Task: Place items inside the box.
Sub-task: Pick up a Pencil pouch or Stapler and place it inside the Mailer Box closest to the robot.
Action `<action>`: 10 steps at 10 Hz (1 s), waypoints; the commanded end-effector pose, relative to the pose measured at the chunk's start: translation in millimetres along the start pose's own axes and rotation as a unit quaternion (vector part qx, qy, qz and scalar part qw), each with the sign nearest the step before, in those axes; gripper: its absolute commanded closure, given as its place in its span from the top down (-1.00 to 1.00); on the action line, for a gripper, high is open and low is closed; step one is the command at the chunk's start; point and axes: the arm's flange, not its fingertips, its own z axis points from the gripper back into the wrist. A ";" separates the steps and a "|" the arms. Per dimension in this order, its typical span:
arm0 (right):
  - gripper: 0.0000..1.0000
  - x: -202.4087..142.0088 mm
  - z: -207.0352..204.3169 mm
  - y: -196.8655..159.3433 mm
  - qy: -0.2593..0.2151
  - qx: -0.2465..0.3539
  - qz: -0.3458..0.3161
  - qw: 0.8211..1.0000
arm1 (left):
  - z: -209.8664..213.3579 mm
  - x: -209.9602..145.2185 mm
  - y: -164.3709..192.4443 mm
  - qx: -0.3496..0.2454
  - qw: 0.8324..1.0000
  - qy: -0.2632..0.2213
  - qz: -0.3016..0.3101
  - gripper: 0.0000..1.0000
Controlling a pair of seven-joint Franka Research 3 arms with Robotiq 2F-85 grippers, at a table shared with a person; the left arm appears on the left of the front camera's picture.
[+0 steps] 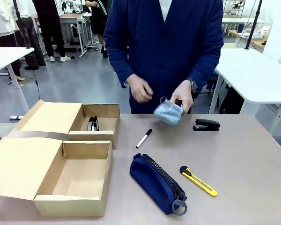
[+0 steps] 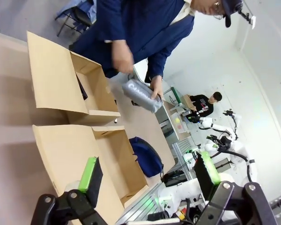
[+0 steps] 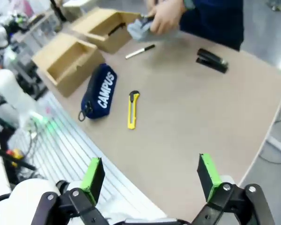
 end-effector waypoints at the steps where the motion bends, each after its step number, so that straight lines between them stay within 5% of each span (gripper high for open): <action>1: 1.00 -40.5 -81.4 6.5 -0.001 0.025 -0.014 1.000 | -0.8 0.4 -0.5 -0.010 1.000 -0.008 -0.010 1.00; 2: 1.00 -35.0 -87.6 4.0 0.006 0.029 -0.024 0.999 | -0.8 0.4 -0.5 -0.010 1.000 -0.008 -0.010 1.00; 3: 1.00 -10.3 -0.3 -8.7 -0.009 0.010 -0.017 1.000 | -0.8 0.4 -0.5 -0.010 1.000 -0.008 -0.010 1.00; 7: 1.00 -11.0 -4.2 -15.3 -0.004 0.015 -0.029 0.999 | -0.8 0.4 -0.5 -0.010 1.000 -0.008 -0.010 1.00; 10: 1.00 40.9 -75.2 -20.7 0.096 0.007 0.073 0.993 | -0.8 0.4 -0.5 -0.010 1.000 -0.008 -0.010 1.00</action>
